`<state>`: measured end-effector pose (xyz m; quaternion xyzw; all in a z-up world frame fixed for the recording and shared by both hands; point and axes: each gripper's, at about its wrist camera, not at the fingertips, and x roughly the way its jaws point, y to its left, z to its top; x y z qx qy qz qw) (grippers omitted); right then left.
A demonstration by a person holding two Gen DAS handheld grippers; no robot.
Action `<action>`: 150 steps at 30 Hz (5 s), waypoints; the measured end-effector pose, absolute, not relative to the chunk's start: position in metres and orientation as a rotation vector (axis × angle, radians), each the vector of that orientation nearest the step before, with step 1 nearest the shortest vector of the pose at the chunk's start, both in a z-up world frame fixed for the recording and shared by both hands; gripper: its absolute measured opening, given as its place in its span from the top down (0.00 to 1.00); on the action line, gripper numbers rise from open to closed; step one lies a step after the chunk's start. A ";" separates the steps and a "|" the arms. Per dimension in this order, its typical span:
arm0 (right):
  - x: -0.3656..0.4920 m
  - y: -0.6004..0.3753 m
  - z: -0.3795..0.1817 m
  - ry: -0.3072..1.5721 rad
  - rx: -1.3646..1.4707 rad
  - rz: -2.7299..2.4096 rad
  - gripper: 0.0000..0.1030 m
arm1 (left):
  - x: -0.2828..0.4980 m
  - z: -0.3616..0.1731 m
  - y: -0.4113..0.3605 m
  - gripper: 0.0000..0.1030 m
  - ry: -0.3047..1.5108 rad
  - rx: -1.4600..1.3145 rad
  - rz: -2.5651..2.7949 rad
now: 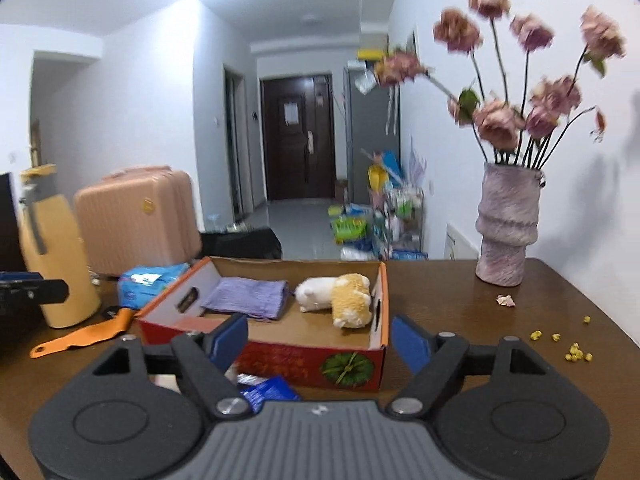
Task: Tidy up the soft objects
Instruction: 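Open the left tool and move it back to the loose items, then close the left tool on the light-blue plush, then carry the light-blue plush with the left tool and release it in the box, then move the open left tool back to the lilac towel roll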
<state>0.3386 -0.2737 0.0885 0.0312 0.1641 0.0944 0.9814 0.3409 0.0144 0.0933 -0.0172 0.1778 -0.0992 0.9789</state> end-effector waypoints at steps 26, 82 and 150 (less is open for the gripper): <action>0.103 -0.224 -0.018 0.336 0.050 0.276 0.16 | 0.130 0.013 0.018 0.03 0.442 -0.046 -0.130; 0.297 -0.233 -0.046 0.656 0.453 0.452 0.65 | 0.318 -0.050 -0.012 0.66 0.765 -0.352 -0.473; 0.557 -0.225 0.112 0.710 -0.031 0.256 0.38 | 0.514 0.081 0.032 0.19 0.552 0.023 -0.120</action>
